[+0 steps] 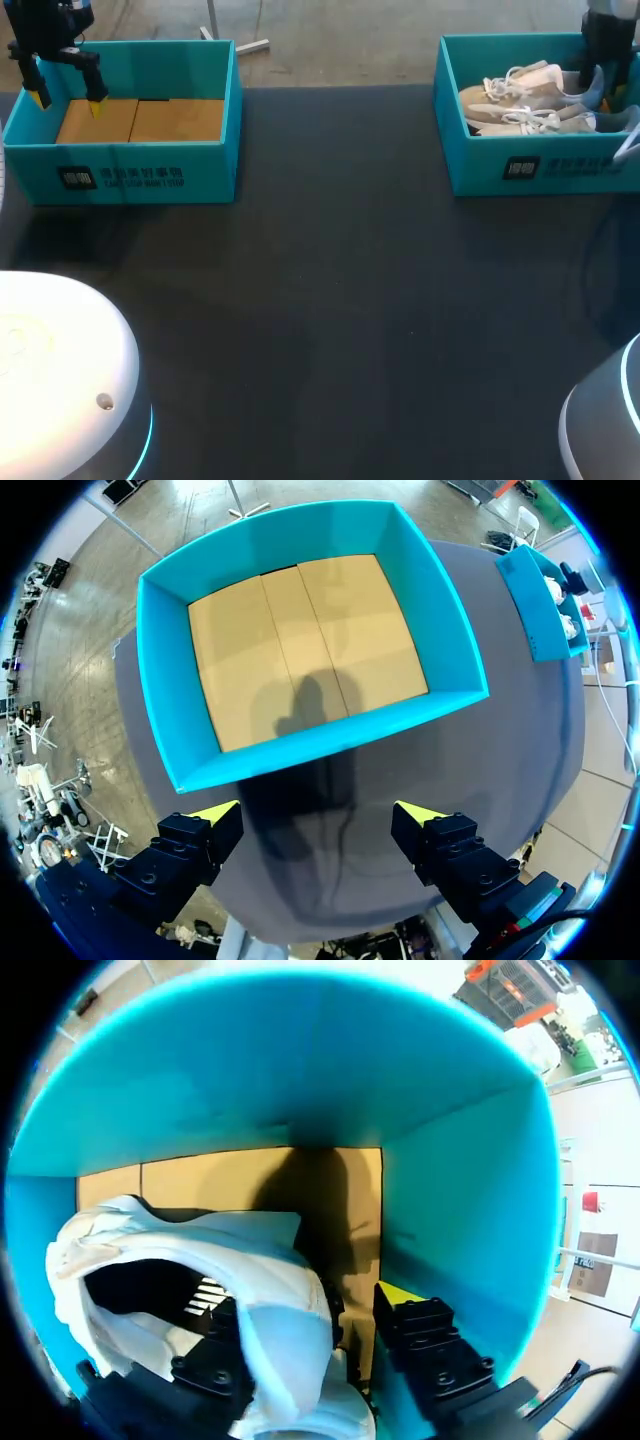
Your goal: Take the shoe out of the shoebox, open the shoe tongue, remove and reinsert the insole, then place the shoe into the shoebox
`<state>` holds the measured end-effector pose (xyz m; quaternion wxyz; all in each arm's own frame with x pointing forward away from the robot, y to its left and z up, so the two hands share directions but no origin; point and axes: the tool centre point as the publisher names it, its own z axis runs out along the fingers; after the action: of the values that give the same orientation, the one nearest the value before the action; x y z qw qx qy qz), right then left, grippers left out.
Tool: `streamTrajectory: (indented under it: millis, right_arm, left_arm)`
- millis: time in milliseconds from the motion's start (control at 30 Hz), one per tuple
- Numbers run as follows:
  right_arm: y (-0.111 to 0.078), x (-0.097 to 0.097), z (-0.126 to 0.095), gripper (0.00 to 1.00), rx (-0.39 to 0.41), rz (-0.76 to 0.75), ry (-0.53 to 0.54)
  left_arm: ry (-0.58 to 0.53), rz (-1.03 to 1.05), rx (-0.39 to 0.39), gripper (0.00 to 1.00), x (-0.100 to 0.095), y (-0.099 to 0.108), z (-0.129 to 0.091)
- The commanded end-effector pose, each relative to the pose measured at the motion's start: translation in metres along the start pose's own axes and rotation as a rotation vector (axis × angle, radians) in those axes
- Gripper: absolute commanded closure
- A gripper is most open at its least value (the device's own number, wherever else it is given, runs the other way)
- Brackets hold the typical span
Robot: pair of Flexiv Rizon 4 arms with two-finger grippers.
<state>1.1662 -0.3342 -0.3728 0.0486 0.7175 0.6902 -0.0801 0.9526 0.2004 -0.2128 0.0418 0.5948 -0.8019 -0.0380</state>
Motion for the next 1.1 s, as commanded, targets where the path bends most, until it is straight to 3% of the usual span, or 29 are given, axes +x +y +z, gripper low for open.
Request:
streamTrajectory:
  millis: [33,133,167,600,933,1100]
  right_arm:
    - [0.000,0.002,-0.021,0.28,0.027,0.000,0.006]
    - [-0.004,0.006,-0.034,0.02,0.009,-0.008,0.015]
    - [-0.005,0.008,-0.038,0.00,0.004,-0.009,0.020]
    - [-0.026,0.027,-0.094,0.00,-0.078,0.006,0.111]
    - [-0.063,0.056,-0.129,0.00,-0.094,0.006,0.155]
    - [-0.085,0.059,-0.137,0.00,-0.105,0.016,0.202]
  left_arm:
    - [-0.002,-0.001,0.001,0.00,0.000,0.001,0.000]
    - [-0.002,-0.001,0.001,0.00,0.000,0.001,0.000]
    - [-0.002,-0.001,0.001,0.00,0.000,0.001,0.000]
    - [-0.002,-0.001,0.001,0.00,0.000,0.001,0.000]
    - [-0.002,-0.001,0.001,0.00,0.000,0.001,0.000]
    - [-0.002,-0.001,0.001,0.00,0.000,0.001,0.000]
